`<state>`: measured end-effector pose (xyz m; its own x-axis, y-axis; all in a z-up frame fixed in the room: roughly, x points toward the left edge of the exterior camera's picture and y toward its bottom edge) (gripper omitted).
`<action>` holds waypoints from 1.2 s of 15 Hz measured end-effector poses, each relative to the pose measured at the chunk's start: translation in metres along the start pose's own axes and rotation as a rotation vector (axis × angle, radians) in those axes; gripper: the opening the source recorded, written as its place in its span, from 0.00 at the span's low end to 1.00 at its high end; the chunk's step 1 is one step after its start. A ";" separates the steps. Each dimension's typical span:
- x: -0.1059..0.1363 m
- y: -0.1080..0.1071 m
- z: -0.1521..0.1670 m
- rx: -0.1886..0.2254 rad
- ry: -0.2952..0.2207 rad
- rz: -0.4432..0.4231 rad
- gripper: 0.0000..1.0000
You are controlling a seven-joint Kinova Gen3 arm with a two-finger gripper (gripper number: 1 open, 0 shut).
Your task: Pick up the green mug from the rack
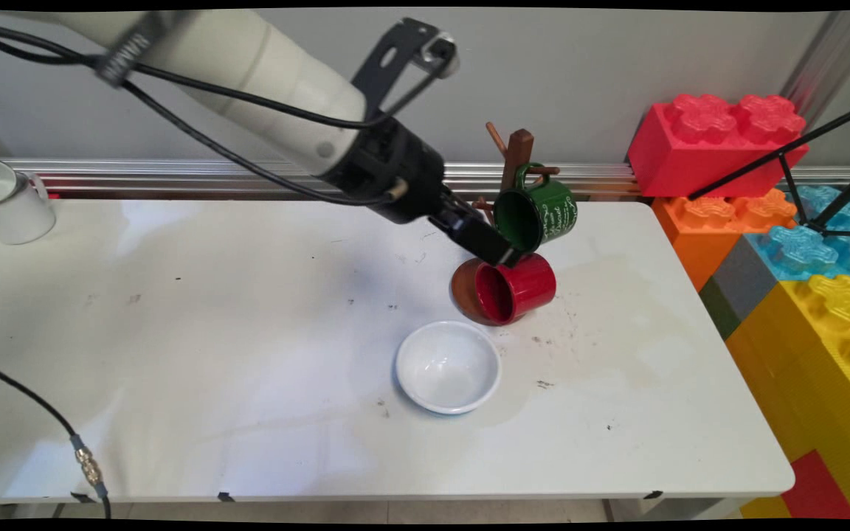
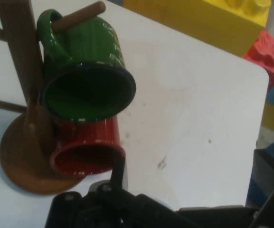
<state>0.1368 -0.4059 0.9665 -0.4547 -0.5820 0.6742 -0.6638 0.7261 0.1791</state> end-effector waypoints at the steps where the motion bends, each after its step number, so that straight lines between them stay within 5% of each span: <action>1: 0.000 0.001 0.004 0.001 0.004 -0.007 1.00; 10: -0.011 0.002 0.049 0.026 0.042 -0.063 1.00; 18: -0.034 0.000 0.074 0.031 0.135 -0.126 1.00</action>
<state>0.1089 -0.4133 0.8904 -0.2844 -0.6114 0.7384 -0.7291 0.6381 0.2475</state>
